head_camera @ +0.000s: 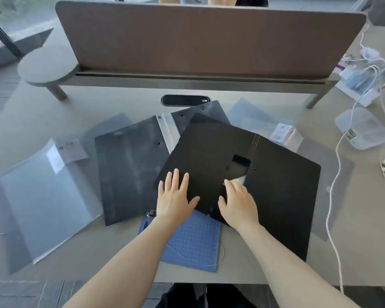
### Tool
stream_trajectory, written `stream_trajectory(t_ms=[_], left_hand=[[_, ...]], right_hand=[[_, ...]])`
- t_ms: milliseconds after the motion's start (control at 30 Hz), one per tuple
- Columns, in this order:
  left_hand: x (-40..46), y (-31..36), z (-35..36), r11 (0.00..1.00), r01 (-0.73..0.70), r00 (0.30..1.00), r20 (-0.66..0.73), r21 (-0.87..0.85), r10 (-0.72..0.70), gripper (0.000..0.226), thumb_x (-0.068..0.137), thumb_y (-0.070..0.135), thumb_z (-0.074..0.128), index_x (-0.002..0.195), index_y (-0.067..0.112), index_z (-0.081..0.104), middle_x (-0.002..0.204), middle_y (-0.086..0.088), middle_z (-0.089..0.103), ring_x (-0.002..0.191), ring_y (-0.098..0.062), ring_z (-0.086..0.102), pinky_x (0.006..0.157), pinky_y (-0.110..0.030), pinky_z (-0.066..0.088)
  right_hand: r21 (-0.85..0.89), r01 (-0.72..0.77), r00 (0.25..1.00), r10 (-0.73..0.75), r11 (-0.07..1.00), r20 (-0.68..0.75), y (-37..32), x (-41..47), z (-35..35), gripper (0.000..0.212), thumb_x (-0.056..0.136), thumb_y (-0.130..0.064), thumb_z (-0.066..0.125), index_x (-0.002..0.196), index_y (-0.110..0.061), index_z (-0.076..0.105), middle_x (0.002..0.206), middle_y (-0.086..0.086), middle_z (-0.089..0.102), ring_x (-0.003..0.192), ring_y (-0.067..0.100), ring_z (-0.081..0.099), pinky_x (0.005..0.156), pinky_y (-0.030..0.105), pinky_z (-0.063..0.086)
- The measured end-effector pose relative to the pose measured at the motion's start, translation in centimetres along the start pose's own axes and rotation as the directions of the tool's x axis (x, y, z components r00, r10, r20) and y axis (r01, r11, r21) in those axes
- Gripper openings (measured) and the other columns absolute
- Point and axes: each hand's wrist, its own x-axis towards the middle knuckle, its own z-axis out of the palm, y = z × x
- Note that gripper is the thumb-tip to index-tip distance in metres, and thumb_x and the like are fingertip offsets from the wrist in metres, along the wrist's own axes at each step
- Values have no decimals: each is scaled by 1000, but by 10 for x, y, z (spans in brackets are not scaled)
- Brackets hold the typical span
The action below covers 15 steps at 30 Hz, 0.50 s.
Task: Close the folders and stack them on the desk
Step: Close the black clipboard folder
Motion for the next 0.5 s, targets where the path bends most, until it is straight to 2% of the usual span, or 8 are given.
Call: stream_trajectory(t_ms=[233,500], left_hand=[[4,2,8,999,20,1000,17,39,-21,80,95,64,34,158,24,3,166,-10,-7,153,-33,-8,123,-52,5],[8,4,12,997,47,997,64,61,-51,82,95,64,33,157,26,-3,166,-9,-13,152,-33,-13,123,-53,4]], right_hand=[[23,-50,997,48,998,58,11,9,3,46,97,-39,45,138,-19,46,143,-2,46,111,16,60,79,29,55],[84,-98,990,88,992,111,22,16,4,40,96,-41,48,134,-24,49,143,-6,44,101,16,63,77,32,52]])
